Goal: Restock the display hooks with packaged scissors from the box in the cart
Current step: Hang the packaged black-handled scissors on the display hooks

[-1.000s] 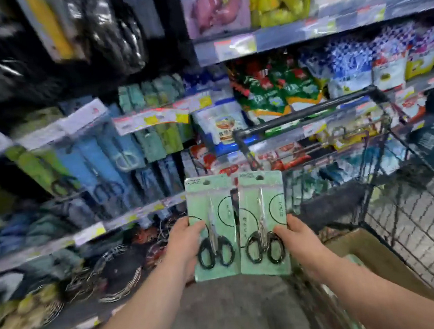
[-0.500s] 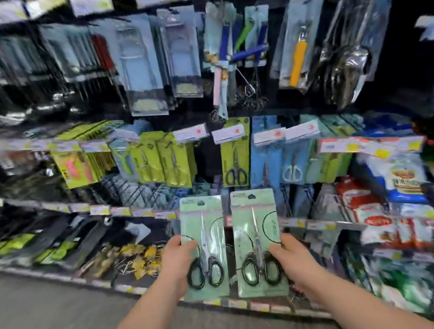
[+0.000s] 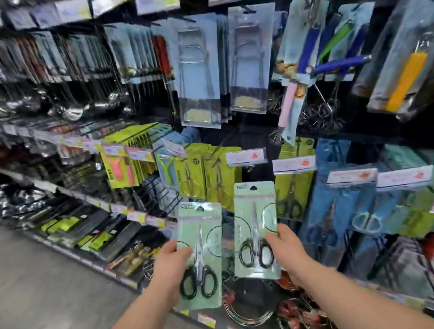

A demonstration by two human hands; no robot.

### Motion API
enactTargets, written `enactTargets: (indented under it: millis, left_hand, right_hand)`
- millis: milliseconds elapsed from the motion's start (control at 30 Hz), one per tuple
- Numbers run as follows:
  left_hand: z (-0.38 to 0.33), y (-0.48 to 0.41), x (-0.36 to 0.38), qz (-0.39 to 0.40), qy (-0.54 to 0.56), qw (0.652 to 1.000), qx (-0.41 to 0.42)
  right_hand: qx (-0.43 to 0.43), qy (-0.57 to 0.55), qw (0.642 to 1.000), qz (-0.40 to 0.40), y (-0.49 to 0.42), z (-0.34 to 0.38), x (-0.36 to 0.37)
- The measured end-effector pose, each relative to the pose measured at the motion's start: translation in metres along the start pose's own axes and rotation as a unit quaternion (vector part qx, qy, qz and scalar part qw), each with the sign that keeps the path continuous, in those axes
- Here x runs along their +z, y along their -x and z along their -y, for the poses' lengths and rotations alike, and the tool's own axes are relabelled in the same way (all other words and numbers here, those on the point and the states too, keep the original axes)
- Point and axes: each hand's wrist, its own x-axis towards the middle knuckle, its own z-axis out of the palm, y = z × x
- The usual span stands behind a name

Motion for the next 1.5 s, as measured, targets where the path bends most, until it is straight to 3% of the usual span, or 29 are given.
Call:
enactTargets:
  millis: [400,967,1300,1400,1500]
  left_hand:
    - [-0.028,-0.093,0.055,-0.034,0.006,0.999,-0.034]
    - [-0.028,-0.173,0.050,0.104,-0.007,0.994,-0.028]
    - [-0.001,-0.207,0.059,0.196,0.004,0.981,0.003]
    - [0.003,-0.212,0.066,0.218,0.001,0.976,0.006]
    - [0.006,-0.209,0.078,0.249,0.005,0.968,0.016]
  right_hand:
    - [0.002,-0.032,0.999,0.007,-0.097,0.010,0.017]
    - [0.077,-0.046,0.993,-0.080,-0.174,0.017,0.037]
    - [0.034,-0.099,0.985,-0.138,-0.202,0.000,0.037]
    - [-0.020,-0.043,0.983,-0.179,-0.180,0.000,0.042]
    - [-0.049,-0.046,0.995,-0.078,-0.148,0.000,0.054]
